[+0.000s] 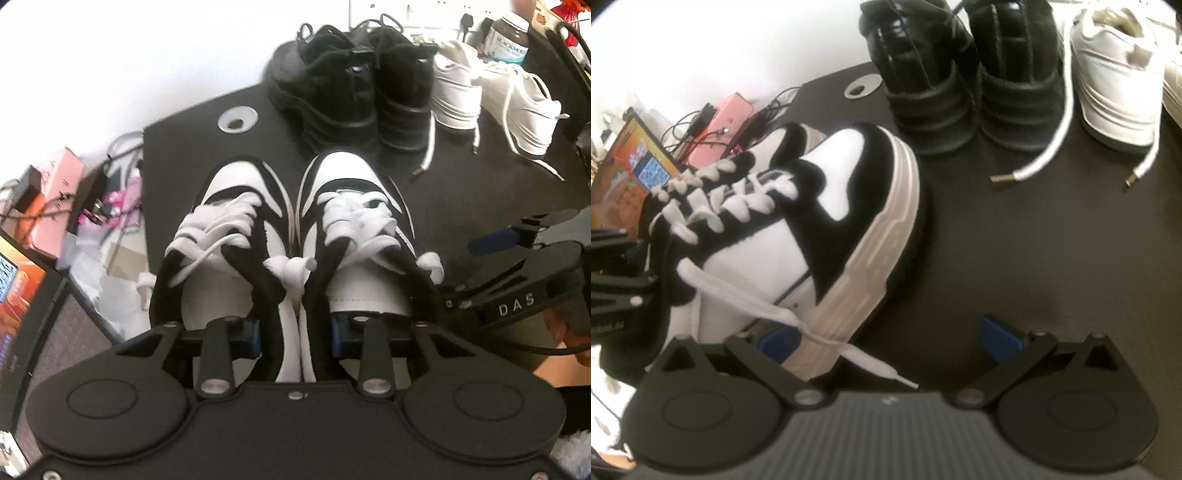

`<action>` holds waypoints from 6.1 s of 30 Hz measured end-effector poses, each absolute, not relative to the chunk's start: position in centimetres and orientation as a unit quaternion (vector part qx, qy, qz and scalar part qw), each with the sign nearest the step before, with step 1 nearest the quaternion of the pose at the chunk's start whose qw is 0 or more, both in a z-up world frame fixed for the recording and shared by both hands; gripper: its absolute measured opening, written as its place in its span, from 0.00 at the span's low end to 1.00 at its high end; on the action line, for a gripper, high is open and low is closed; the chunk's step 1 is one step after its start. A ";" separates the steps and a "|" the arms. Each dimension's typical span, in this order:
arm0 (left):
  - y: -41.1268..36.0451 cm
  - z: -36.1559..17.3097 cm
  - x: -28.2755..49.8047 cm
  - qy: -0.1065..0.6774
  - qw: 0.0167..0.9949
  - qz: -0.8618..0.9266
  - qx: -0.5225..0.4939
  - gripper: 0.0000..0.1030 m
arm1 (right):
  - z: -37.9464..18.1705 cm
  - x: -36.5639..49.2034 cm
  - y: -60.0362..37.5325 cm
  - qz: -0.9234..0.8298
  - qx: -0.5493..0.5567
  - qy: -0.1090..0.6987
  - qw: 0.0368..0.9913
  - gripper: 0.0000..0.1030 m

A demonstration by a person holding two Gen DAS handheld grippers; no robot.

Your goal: Lace up shoes with both hands

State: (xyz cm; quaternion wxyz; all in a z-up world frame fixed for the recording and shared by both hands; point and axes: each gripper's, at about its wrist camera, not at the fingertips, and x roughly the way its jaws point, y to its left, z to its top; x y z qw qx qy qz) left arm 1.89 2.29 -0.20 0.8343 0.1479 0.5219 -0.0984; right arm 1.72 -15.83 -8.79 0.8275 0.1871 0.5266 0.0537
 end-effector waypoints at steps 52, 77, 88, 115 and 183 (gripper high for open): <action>8.1 -0.9 16.8 0.451 0.884 -0.019 0.120 0.32 | -7.0 10.5 -11.7 -0.068 0.184 0.382 0.903 0.99; 7.6 -1.7 19.0 0.468 0.877 -0.045 0.103 0.33 | -10.1 10.8 1.3 0.039 -0.006 0.359 0.933 0.99; 7.3 -1.8 20.9 0.474 0.875 -0.049 0.088 0.32 | -9.6 14.1 2.1 0.022 -0.089 0.307 0.947 0.99; 5.4 0.8 18.9 0.516 0.847 -0.034 0.124 0.91 | -5.0 11.7 -1.3 0.076 0.029 0.445 0.892 0.99; 4.4 6.2 13.5 0.527 0.846 -0.078 -0.001 1.00 | 1.1 9.7 -11.7 0.019 0.142 0.530 0.836 0.99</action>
